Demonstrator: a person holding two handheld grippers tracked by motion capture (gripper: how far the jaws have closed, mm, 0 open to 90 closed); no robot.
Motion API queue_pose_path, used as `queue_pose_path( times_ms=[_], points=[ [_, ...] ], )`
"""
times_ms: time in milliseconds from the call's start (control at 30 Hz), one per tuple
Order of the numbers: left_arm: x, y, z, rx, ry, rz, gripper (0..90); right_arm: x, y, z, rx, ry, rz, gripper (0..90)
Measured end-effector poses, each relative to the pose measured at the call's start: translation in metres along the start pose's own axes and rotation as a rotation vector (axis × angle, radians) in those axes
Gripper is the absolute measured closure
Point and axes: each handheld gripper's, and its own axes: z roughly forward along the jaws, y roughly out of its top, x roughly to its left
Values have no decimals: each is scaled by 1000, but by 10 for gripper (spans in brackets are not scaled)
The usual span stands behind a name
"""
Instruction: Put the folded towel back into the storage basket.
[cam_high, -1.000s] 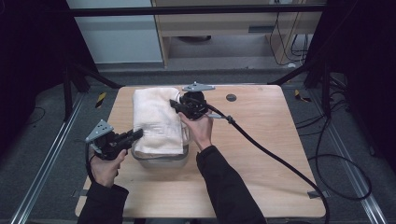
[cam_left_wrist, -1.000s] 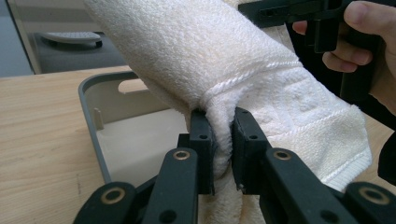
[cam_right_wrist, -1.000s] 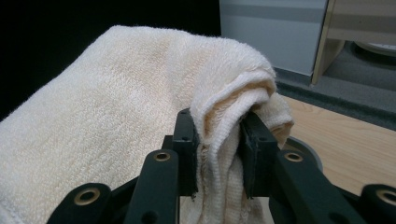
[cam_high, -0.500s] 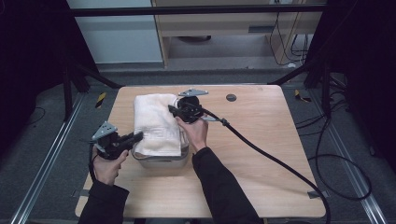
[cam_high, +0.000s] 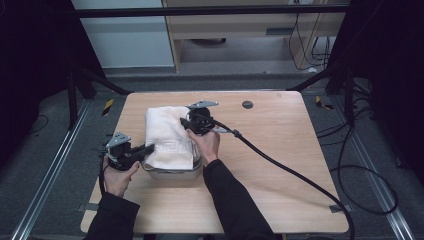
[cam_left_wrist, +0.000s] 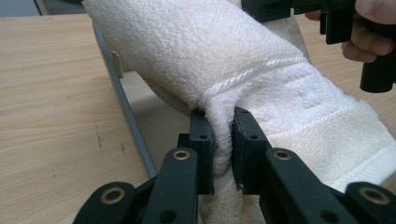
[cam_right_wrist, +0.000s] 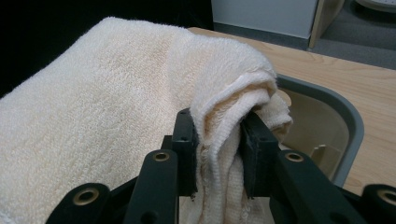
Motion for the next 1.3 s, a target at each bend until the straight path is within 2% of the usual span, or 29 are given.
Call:
queue_pose_path(
  times_ms=[467,1000,1300],
  points=[
    [1,-6,18,47,37,10,792,-8,-14,11,20,-24,15,702],
    [-1,-6,26,44,83,15,791,-12,-14,14,6,-38,0,697],
    [-1,-8,29,68,102,26,770,-12,-19,18,31,-51,-16,686]
  ],
)
